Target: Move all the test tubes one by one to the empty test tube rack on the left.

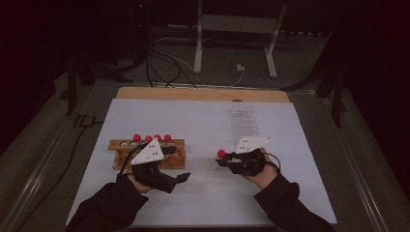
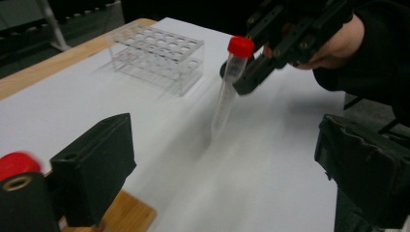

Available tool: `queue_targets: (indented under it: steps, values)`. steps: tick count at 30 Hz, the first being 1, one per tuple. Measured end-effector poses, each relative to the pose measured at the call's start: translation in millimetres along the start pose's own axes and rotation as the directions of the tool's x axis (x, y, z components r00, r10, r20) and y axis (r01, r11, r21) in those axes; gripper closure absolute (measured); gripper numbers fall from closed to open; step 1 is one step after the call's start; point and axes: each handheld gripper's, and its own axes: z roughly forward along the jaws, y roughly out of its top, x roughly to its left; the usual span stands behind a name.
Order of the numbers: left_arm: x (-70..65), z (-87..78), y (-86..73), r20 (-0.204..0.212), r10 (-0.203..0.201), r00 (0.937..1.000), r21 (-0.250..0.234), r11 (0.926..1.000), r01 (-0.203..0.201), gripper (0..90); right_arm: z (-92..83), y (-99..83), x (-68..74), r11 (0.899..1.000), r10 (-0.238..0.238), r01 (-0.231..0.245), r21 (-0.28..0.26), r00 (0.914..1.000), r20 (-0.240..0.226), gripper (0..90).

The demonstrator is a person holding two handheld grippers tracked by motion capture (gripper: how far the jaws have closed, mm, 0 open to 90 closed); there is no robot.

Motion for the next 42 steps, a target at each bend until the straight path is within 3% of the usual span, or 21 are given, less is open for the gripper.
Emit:
queue_targets:
  steps: [8,21,31,42]
  values:
    - [-8.7,26.9,7.0,0.033,0.02,0.9993,0.008,0.9998,-0.02,21.1,8.1,-3.2,15.8,1.0,-0.015,0.016,0.016,0.9994,-0.032,75.4]
    - [-18.8,63.6,18.7,0.079,0.058,0.9951,0.027,0.9978,-0.06,48.8,11.7,-2.7,22.5,0.999,-0.026,0.027,0.024,0.9982,-0.055,75.5]
    - [-18.6,67.2,21.3,0.081,0.078,0.9936,0.04,0.9958,-0.082,69.8,10.2,-1.9,23.3,0.999,-0.028,0.029,0.022,0.9986,-0.045,75.5]
    - [-19.3,65.1,23.0,0.08,0.1,0.9917,0.039,0.9939,-0.103,71.4,9.5,-1.2,24.9,0.999,-0.028,0.029,0.016,0.9988,-0.041,75.3]
